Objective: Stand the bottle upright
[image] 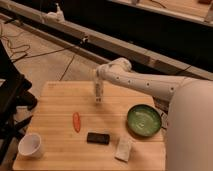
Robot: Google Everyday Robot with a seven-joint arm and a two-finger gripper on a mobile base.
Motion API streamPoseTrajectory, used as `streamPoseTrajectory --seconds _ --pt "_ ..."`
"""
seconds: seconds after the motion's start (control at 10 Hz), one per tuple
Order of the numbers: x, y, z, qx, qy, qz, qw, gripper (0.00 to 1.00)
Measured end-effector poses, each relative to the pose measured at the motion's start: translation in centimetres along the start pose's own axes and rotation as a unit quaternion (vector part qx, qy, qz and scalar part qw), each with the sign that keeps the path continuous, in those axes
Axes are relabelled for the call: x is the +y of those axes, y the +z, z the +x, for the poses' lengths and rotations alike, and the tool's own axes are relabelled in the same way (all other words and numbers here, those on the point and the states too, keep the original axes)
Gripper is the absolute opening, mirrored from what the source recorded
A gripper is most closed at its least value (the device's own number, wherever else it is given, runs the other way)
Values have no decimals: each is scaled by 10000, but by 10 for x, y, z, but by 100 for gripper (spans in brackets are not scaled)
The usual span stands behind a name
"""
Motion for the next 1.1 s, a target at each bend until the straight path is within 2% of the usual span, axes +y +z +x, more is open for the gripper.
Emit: streamPoseTrajectory --seconds 1.1 --pt "1 1 -3 -65 36 -12 10000 0"
